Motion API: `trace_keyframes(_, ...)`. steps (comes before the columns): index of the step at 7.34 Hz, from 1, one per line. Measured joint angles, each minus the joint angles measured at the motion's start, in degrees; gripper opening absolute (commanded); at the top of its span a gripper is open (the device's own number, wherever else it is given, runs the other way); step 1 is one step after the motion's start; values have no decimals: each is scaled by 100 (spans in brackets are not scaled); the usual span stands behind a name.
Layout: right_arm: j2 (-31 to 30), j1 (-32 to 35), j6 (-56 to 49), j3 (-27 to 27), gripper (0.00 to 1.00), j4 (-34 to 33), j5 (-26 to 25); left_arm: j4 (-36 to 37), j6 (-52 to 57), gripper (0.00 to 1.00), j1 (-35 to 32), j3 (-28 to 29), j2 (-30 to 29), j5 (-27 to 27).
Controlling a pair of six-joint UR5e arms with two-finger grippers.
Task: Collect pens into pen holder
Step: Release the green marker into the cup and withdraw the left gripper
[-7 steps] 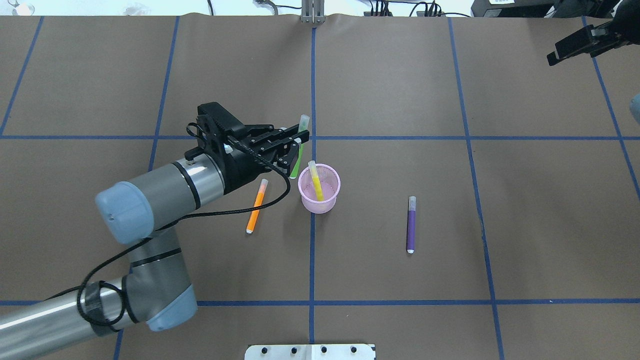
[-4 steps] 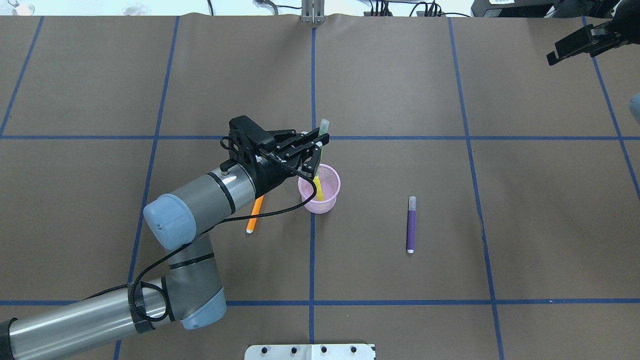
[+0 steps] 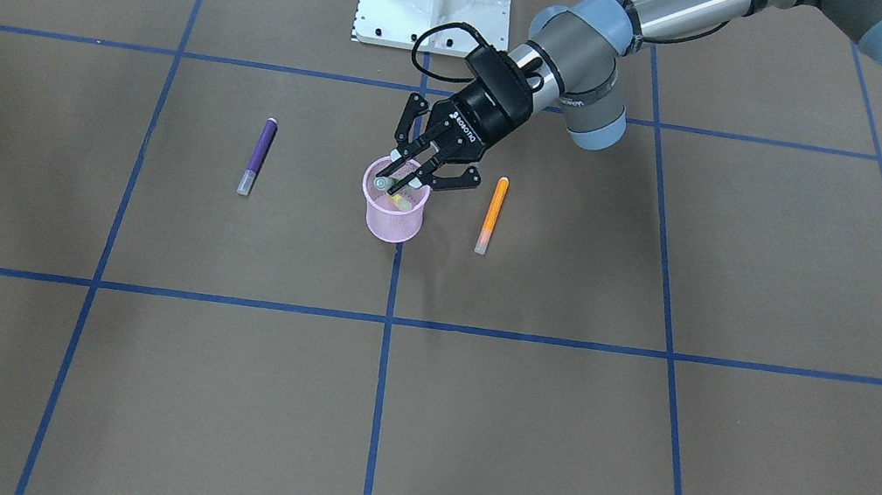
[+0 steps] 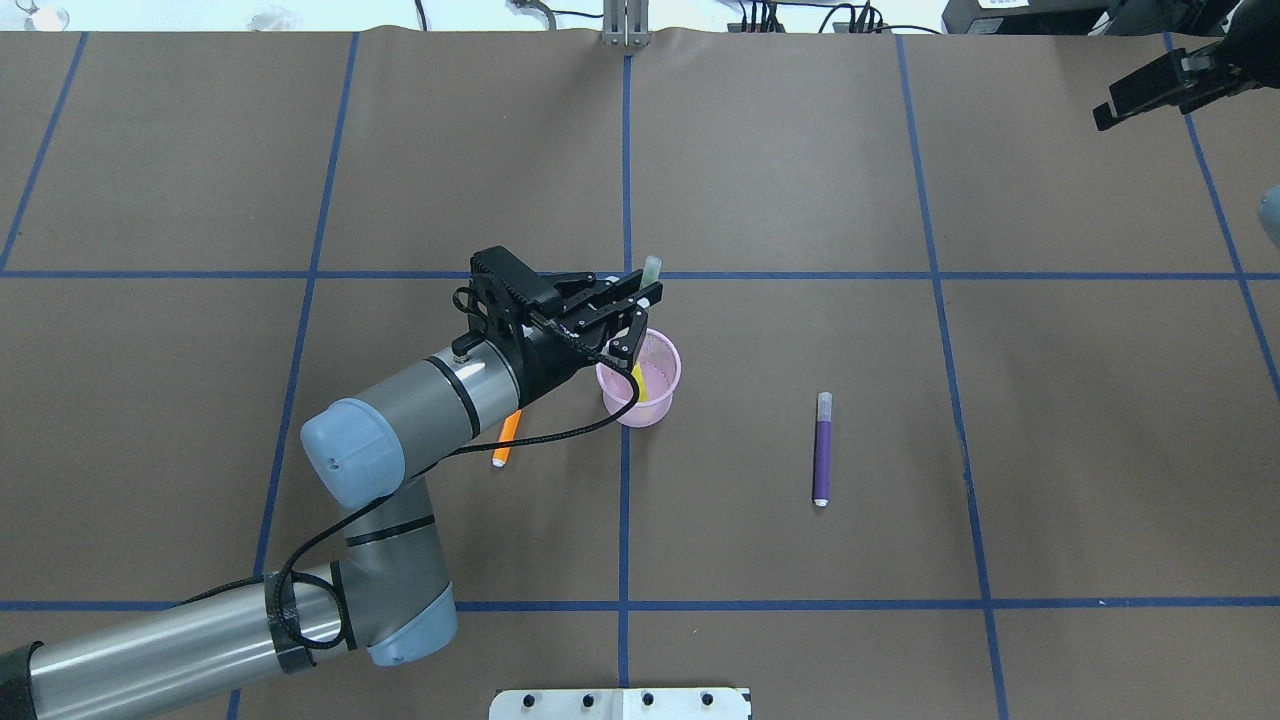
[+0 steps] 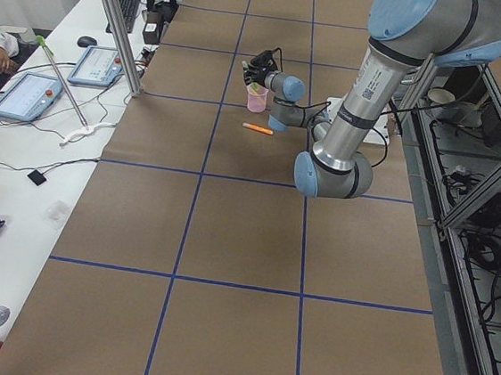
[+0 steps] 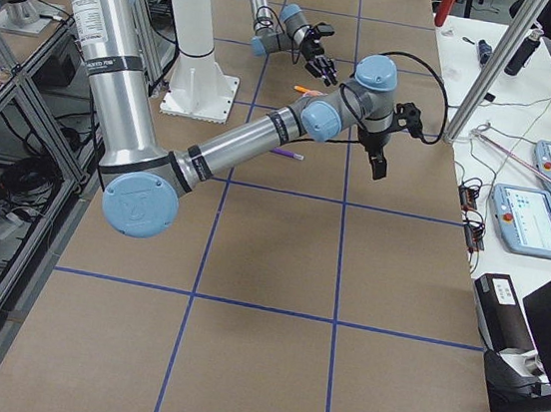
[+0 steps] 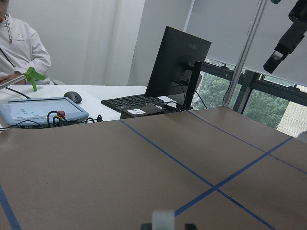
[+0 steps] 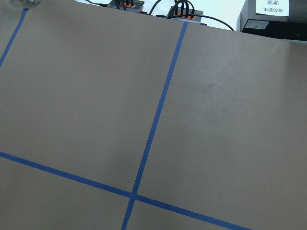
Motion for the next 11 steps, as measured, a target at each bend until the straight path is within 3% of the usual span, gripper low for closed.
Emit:
trace_keyframes(3,3,0,10,4,100,0,6,18,-57,100,21,-112,-12,-25)
trace_keyframes(5,13,-5,61,33,100,0,14,444,-62,100,-8,-455,78,-68)
trace_keyframes(8,52,-55,477,136,100,8,24,2824,-52,100,-228,-1902,660,-598)
trace_keyframes(11,13,-302,1088,340,100,9,-82,6143,-28,100,-1138,-3353,988,-2175)
